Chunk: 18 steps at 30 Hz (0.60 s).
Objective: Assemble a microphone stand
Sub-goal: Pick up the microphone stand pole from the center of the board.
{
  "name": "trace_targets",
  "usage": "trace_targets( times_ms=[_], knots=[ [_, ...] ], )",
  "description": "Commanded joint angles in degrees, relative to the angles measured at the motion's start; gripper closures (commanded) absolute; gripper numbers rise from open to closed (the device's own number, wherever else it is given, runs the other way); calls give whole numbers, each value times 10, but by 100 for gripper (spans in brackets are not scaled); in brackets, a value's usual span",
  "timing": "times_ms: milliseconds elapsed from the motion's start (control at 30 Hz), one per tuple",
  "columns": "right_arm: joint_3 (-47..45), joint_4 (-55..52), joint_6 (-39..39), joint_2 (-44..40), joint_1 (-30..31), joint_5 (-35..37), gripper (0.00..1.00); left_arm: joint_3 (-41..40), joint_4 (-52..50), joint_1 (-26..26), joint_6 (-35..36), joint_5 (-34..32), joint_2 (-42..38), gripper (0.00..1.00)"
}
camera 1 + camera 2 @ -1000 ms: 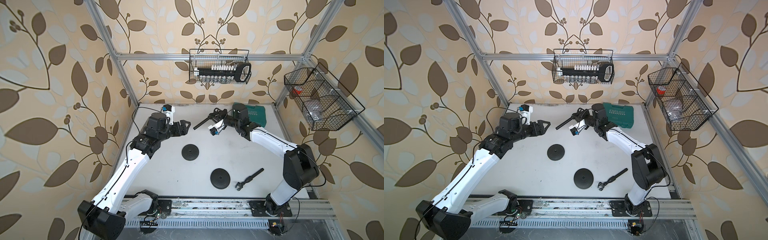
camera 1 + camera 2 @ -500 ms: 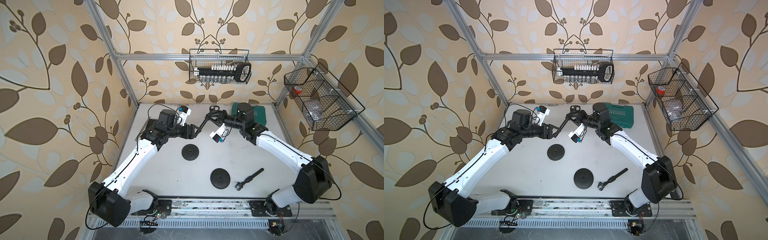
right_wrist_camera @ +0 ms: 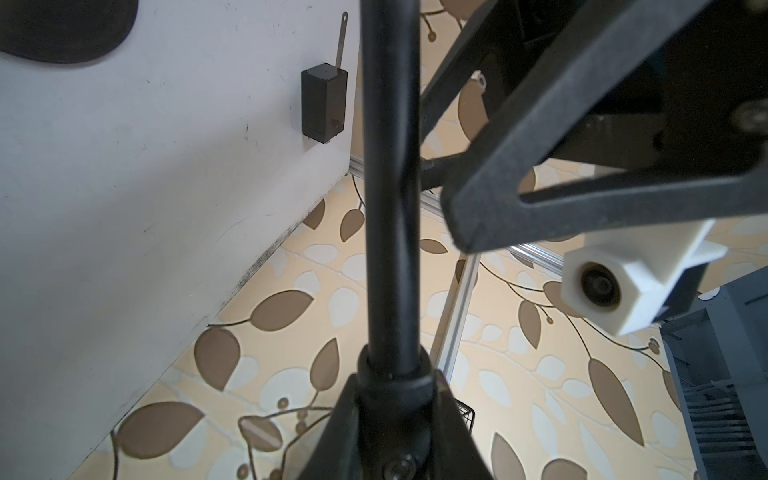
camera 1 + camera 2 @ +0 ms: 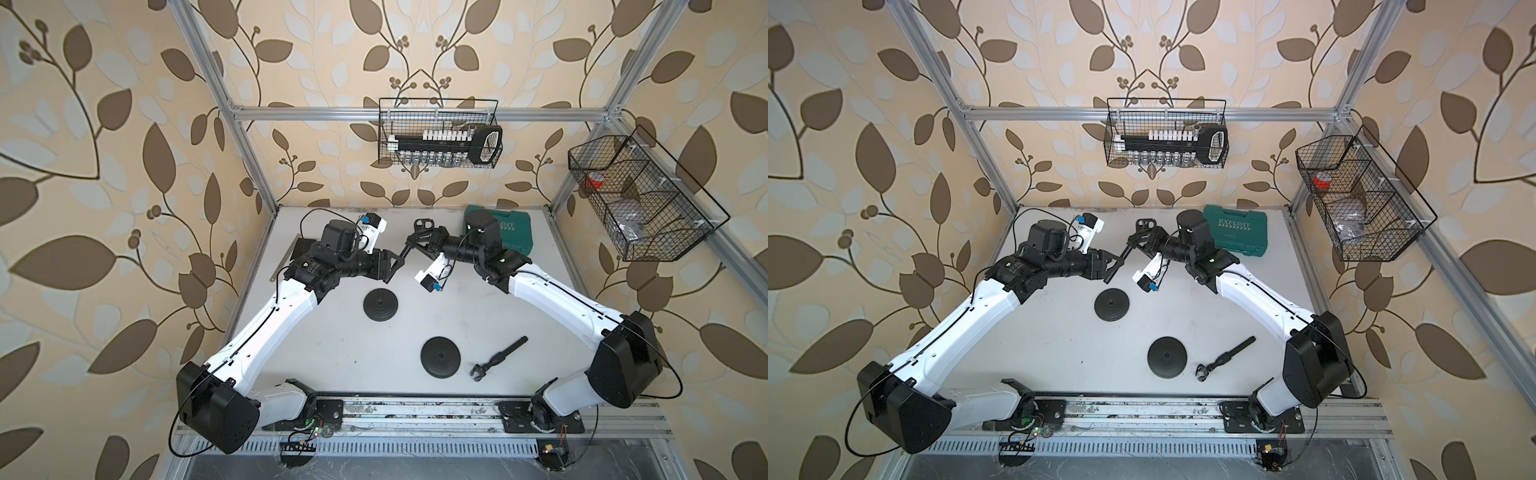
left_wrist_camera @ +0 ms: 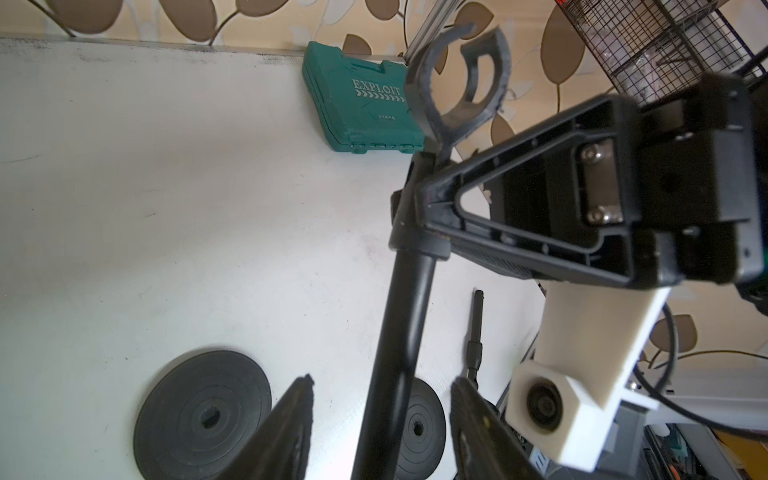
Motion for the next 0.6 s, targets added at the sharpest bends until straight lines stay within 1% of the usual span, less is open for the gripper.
trace_targets(
  times_ms=[0, 167, 200, 233, 267, 300, 400, 433, 467, 500, 567],
  knots=[
    [19, -1, -147, -8, 5, 7, 99, 27, 2, -9, -4, -2, 11, 46],
    [23, -2, -150, -7, 6, 13, 98, 30, -11, -20, 1, -4, 24, 47],
    [23, -2, -151, -6, 6, 14, 98, 29, -10, -22, 2, -4, 25, 51],
    [23, 0, -151, -6, 7, 14, 98, 30, -10, -23, 3, -4, 26, 60],
    [23, 0, -152, -5, 6, 17, 96, 32, -12, -24, 4, -4, 28, 71],
    [24, 1, -150, -4, 7, 18, 91, 34, -15, -25, 5, -6, 30, 78],
    [24, 14, -116, -3, 6, 17, 50, 40, -18, -25, -1, -21, 32, 99],
    [27, 8, -92, -4, 7, 17, 38, 39, -11, -26, -8, -28, 32, 100],
    [31, -5, -64, -8, 6, 20, 32, 33, 3, -26, -18, -32, 29, 100],
    [37, -20, -35, -10, 6, 26, 30, 29, 20, -25, -28, -37, 27, 100],
    [39, -28, 67, -20, 8, 40, 26, 17, 70, -26, -50, -52, 25, 100]
  ],
)
